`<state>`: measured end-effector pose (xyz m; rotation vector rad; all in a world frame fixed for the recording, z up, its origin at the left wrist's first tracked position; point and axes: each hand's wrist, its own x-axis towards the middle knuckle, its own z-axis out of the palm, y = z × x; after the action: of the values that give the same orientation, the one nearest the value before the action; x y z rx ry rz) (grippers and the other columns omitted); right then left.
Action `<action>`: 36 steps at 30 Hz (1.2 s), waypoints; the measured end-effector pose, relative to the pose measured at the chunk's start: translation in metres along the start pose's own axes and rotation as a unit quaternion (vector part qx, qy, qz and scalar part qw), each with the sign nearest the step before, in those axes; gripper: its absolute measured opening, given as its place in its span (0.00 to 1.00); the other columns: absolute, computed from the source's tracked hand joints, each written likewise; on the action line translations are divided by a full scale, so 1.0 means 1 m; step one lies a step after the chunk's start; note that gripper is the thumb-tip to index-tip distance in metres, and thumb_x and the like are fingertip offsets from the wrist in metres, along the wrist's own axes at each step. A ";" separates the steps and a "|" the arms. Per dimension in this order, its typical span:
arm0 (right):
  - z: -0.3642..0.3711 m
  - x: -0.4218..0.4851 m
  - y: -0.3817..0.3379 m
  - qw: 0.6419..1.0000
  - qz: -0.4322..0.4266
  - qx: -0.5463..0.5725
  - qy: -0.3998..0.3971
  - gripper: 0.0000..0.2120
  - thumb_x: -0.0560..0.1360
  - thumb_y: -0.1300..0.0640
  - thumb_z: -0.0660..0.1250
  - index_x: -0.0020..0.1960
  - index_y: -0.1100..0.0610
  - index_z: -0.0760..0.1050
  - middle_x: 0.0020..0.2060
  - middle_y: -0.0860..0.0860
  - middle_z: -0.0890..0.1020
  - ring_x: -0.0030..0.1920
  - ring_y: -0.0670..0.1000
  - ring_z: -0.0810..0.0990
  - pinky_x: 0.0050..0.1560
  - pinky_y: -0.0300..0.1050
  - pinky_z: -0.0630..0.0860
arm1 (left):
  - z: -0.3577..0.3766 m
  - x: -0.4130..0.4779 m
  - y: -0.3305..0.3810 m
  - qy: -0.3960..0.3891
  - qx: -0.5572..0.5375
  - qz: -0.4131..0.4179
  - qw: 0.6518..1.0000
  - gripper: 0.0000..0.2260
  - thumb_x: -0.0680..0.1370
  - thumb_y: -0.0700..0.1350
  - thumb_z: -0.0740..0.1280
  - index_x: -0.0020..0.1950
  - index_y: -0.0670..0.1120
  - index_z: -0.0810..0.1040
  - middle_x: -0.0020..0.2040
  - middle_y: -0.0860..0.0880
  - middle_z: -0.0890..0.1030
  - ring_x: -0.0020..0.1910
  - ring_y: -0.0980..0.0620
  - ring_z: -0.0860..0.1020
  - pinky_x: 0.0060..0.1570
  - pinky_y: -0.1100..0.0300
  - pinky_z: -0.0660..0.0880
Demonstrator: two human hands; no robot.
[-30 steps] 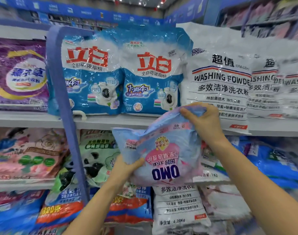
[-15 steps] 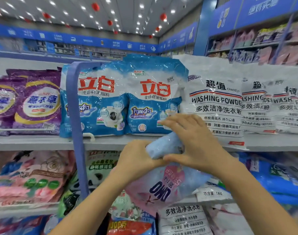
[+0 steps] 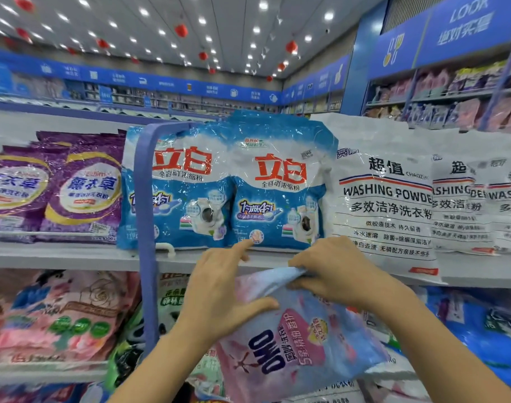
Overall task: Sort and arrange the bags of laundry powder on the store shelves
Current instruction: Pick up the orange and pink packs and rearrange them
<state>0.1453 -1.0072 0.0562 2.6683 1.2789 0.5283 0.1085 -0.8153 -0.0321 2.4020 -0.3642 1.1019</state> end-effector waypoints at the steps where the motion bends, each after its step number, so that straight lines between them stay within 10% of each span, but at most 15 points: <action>1: 0.000 0.002 0.000 1.000 -0.001 0.011 0.004 0.16 0.75 0.42 0.63 0.36 0.51 0.67 0.32 0.48 0.76 0.34 0.50 0.68 0.33 0.44 0.61 | 0.001 -0.016 -0.006 0.062 -0.043 -0.042 0.996 0.42 0.62 0.71 0.67 0.68 0.48 0.69 0.58 0.54 0.75 0.56 0.57 0.73 0.56 0.61 0.67; 5: -0.008 0.012 0.001 0.999 0.005 0.040 0.020 0.16 0.75 0.42 0.63 0.37 0.53 0.73 0.29 0.46 0.71 0.32 0.48 0.68 0.32 0.43 0.61 | 0.020 -0.069 -0.009 0.102 -0.335 -0.352 0.868 0.43 0.54 0.62 0.74 0.66 0.63 0.61 0.63 0.60 0.70 0.61 0.60 0.71 0.57 0.63 0.70; 8: -0.014 0.018 0.002 0.997 -0.001 0.051 0.057 0.17 0.75 0.43 0.65 0.35 0.55 0.73 0.27 0.46 0.70 0.31 0.48 0.68 0.30 0.41 0.60 | 0.046 -0.084 0.003 -0.008 -0.375 -0.399 0.837 0.39 0.58 0.49 0.75 0.68 0.50 0.68 0.51 0.64 0.74 0.52 0.63 0.74 0.47 0.71 0.70; 10: -0.015 0.017 0.003 0.995 -0.003 0.066 0.077 0.17 0.74 0.45 0.67 0.34 0.57 0.74 0.26 0.47 0.72 0.30 0.49 0.69 0.31 0.42 0.60 | 0.055 -0.083 0.007 -0.032 -0.398 -0.382 0.834 0.20 0.60 0.45 0.74 0.51 0.45 0.78 0.33 0.62 0.81 0.40 0.69 0.78 0.40 0.76 0.72; 13: -0.012 0.008 0.012 0.990 0.024 0.097 0.101 0.15 0.72 0.47 0.70 0.34 0.57 0.76 0.24 0.45 0.70 0.29 0.49 0.68 0.29 0.41 0.60 | 0.055 -0.070 -0.003 -0.029 -0.454 -0.388 0.801 0.11 0.66 0.34 0.76 0.44 0.44 0.79 0.35 0.55 0.85 0.35 0.61 0.82 0.33 0.73 0.75; 18: 0.006 -0.016 0.044 0.977 0.167 0.124 0.054 0.03 0.73 0.45 0.68 0.43 0.38 0.74 0.35 0.40 0.78 0.41 0.47 0.77 0.36 0.43 0.68 | 0.021 -0.020 -0.024 -0.091 -0.336 -0.312 0.884 0.11 0.63 0.45 0.79 0.40 0.47 0.81 0.36 0.53 0.85 0.36 0.55 0.83 0.36 0.65 0.78; 21: 0.023 -0.028 0.049 0.964 0.192 0.171 0.063 0.35 0.69 0.42 0.70 0.71 0.38 0.56 0.61 0.36 0.71 0.59 0.40 0.71 0.54 0.37 0.69 | -0.005 0.022 -0.025 -0.165 -0.067 -0.196 0.964 0.17 0.62 0.62 0.76 0.36 0.51 0.77 0.33 0.55 0.82 0.35 0.57 0.79 0.33 0.61 0.73; 26: 0.034 -0.009 0.012 0.984 0.045 0.115 0.132 0.36 0.67 0.32 0.65 0.71 0.41 0.58 0.64 0.38 0.70 0.65 0.41 0.67 0.65 0.36 0.59 | -0.005 0.062 0.002 -0.244 0.237 0.002 0.940 0.25 0.63 0.68 0.71 0.36 0.49 0.66 0.30 0.54 0.70 0.34 0.49 0.73 0.27 0.60 0.57; 29: 0.049 0.007 0.002 0.996 0.067 0.035 0.054 0.23 0.74 0.34 0.56 0.62 0.47 0.68 0.56 0.43 0.78 0.55 0.48 0.76 0.52 0.43 0.67 | 0.002 0.069 0.009 -0.267 0.246 0.035 0.931 0.21 0.65 0.63 0.72 0.40 0.49 0.69 0.39 0.49 0.78 0.38 0.47 0.76 0.33 0.59 0.63; 36: 0.047 0.021 0.014 0.971 0.018 -0.031 0.236 0.19 0.72 0.42 0.61 0.30 0.55 0.70 0.19 0.48 0.72 0.18 0.51 0.70 0.21 0.37 0.59 | -0.003 0.078 0.004 -0.281 0.217 0.062 0.933 0.24 0.66 0.63 0.72 0.51 0.48 0.73 0.45 0.49 0.79 0.45 0.47 0.77 0.33 0.57 0.62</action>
<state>0.1849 -0.9985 0.0216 2.6060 1.2865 1.2455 0.1557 -0.8204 0.0305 3.1208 -0.5040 0.5515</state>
